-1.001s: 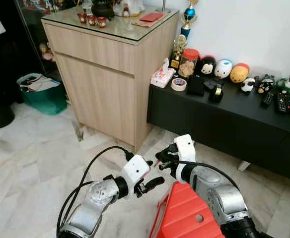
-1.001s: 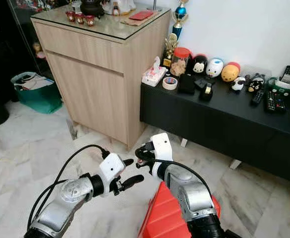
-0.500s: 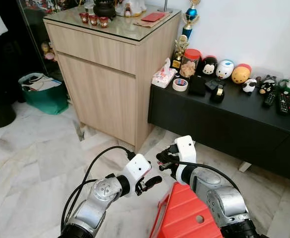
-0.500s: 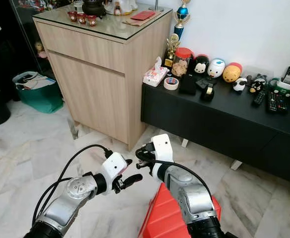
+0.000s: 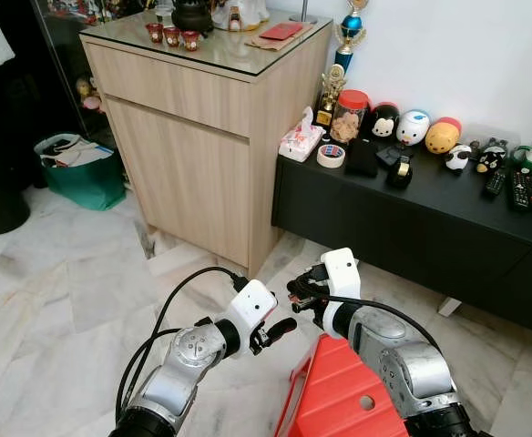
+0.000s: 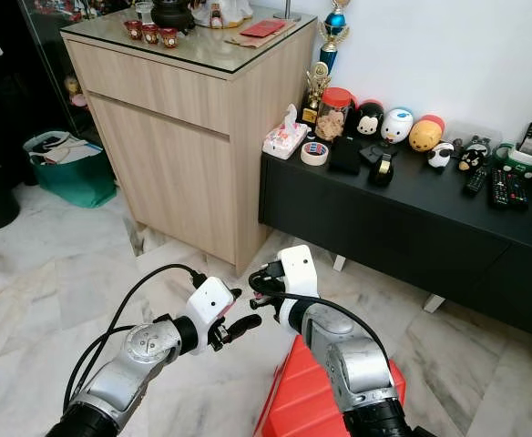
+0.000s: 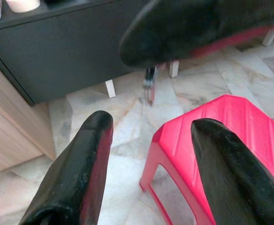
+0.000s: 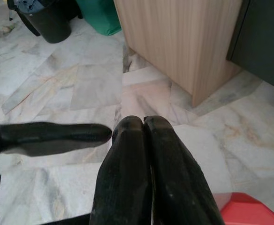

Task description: Hang keys on a hook

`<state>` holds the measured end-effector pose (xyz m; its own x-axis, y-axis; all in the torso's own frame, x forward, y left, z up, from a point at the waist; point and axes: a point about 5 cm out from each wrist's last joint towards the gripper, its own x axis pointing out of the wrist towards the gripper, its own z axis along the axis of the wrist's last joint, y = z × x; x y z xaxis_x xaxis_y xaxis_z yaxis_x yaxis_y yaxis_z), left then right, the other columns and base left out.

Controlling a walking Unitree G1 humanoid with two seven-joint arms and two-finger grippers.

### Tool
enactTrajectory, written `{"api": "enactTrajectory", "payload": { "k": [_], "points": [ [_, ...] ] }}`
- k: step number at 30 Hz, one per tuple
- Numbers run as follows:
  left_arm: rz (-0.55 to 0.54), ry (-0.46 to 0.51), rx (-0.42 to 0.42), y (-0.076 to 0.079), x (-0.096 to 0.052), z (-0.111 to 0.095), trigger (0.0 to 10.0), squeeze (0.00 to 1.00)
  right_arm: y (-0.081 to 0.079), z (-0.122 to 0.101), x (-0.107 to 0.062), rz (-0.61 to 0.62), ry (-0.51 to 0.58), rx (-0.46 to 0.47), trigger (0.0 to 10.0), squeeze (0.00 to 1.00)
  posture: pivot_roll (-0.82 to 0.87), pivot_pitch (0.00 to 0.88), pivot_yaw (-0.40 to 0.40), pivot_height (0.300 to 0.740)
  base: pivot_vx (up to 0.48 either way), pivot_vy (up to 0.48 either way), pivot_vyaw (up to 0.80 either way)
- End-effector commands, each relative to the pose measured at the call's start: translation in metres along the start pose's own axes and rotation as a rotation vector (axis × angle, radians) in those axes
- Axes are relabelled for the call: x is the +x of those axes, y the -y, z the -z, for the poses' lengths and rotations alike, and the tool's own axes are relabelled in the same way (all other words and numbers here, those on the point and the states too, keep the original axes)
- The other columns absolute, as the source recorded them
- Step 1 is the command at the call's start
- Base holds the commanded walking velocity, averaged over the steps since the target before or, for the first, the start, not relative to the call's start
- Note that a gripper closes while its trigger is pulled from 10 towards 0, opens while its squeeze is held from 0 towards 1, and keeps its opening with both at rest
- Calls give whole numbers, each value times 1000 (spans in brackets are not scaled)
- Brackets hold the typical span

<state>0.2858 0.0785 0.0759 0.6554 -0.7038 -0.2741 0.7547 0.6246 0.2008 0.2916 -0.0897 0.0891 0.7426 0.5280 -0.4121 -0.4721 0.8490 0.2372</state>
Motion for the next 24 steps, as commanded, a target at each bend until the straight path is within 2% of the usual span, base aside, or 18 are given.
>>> {"api": "enactTrajectory", "payload": {
  "k": [1, 24],
  "points": [
    [2, 9, 21, 0, 4, -4, 10000, 0, -3, -4, -3, -9, 14, -3, 10000, 0, 24, 0, -63, 737, 0, 0, 0],
    [-49, 69, -14, -2, 14, -9, 10000, 0, -6, -4, -5, -20, 11, 3, 10000, 0, 8, 0, -59, 737, 0, 0, 0]
  ]
}}
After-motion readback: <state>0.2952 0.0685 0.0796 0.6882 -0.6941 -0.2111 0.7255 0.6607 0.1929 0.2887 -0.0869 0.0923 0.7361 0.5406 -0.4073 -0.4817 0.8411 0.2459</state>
